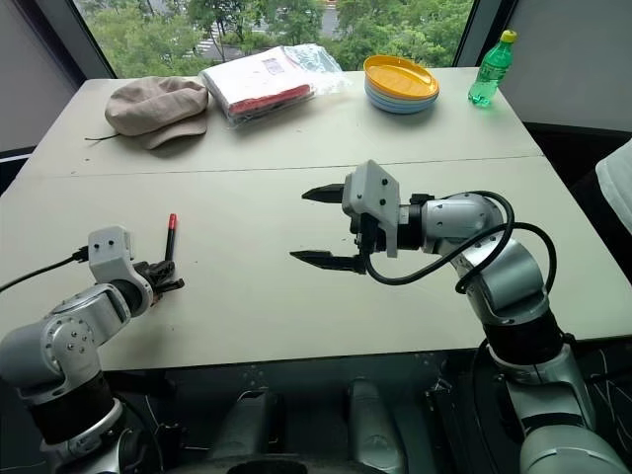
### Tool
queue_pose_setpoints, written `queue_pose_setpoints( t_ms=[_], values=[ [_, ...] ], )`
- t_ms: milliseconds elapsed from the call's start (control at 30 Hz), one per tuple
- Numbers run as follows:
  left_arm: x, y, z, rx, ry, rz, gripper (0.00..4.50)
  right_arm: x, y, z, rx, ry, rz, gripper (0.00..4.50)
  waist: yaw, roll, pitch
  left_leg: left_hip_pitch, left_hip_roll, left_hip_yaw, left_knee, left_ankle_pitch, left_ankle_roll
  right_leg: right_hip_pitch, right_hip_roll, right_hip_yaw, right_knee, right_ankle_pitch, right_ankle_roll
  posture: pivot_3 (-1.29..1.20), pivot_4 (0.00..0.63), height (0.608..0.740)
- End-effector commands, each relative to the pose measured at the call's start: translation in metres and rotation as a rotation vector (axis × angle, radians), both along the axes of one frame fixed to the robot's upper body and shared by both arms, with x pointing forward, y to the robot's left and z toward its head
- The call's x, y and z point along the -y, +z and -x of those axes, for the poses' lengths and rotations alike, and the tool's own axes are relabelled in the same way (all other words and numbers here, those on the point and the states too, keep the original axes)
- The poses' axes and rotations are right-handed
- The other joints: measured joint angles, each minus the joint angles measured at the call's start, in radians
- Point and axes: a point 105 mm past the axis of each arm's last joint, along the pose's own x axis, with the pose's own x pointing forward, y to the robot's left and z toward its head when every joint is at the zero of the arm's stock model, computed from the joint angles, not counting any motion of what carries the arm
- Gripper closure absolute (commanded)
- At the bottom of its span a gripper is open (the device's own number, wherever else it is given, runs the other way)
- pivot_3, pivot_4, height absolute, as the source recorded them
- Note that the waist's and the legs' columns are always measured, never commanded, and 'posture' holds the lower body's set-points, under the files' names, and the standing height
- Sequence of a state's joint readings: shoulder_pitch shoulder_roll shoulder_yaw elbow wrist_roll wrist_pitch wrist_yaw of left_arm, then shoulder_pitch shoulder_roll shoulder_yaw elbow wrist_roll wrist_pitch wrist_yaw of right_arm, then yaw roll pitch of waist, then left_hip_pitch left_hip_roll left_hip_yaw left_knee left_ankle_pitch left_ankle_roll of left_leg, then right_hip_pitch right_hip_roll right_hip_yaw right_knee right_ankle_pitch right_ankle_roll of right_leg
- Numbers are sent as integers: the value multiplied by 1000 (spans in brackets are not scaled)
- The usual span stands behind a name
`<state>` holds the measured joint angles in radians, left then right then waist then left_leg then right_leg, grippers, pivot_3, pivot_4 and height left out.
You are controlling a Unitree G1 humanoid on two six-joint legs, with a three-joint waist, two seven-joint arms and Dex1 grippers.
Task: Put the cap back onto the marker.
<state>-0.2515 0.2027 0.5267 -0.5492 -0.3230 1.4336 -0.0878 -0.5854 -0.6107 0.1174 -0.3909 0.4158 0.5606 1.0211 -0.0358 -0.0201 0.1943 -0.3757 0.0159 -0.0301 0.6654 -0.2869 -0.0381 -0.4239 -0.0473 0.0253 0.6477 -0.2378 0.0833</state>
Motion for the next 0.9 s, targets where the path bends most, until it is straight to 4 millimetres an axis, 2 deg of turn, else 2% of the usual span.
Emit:
queue_pose_setpoints(
  t_ms=[33,200,267,367,567,767,900],
  values=[
    [3,3,-1,18,-5,27,3532,0,14,2,63,1,-14,0,1,0,0,0,0,0,0,0,0,0,0,0,0,0,0,0,150,740],
    [4,7,-1,38,-8,26,1234,0,11,1,60,-8,-10,0,2,0,0,0,0,0,0,0,0,0,0,0,0,0,0,0,150,740],
    [3,8,-1,46,-4,26,82,1,10,0,60,-11,-7,0,-1,0,0,0,0,0,0,0,0,0,0,0,0,0,0,0,150,740],
    [3,11,0,61,-3,15,30,1,9,0,60,-13,-4,0,-4,0,0,0,0,0,0,0,0,0,0,0,0,0,0,0,150,740],
    [8,30,7,139,-27,-53,30,3,8,0,63,-13,6,0,-1,0,0,0,0,0,0,0,0,0,0,0,-1,0,0,0,150,740],
    [24,46,19,194,-61,-75,30,4,8,-2,64,-2,17,0,2,0,0,0,0,0,0,0,0,0,0,0,-1,0,0,0,150,740],
    [33,49,22,199,-63,-73,30,4,9,-3,66,5,17,0,2,0,0,0,0,0,0,0,0,0,0,0,-1,0,0,0,150,740]
  ],
)
